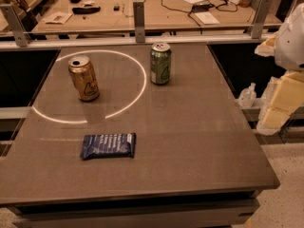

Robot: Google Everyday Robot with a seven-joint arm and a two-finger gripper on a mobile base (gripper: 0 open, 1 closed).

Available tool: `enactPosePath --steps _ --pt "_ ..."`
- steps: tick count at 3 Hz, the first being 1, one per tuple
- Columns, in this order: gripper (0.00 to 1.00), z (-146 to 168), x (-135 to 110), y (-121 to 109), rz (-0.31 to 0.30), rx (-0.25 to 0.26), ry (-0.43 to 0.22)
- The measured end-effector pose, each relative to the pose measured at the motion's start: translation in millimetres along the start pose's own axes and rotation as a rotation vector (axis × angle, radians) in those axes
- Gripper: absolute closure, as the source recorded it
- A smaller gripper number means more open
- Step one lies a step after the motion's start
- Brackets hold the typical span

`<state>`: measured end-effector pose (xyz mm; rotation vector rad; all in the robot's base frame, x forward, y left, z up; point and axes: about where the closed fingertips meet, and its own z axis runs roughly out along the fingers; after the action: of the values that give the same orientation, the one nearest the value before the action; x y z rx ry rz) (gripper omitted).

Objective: Pick rxbar blueberry

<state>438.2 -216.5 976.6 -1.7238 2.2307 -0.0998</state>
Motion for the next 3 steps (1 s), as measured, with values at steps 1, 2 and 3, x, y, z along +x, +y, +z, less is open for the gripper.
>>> enactPosePath --steps 1,2,3 --pt "0.0 0.0 0.0 0.0 0.0 0.0 0.0" --pt "0.0 -2.3 -1.3 0.4 0.042 0.011 -0.036" --pt "0.0 3.6 -23.0 2.1 0.109 0.003 -0.114"
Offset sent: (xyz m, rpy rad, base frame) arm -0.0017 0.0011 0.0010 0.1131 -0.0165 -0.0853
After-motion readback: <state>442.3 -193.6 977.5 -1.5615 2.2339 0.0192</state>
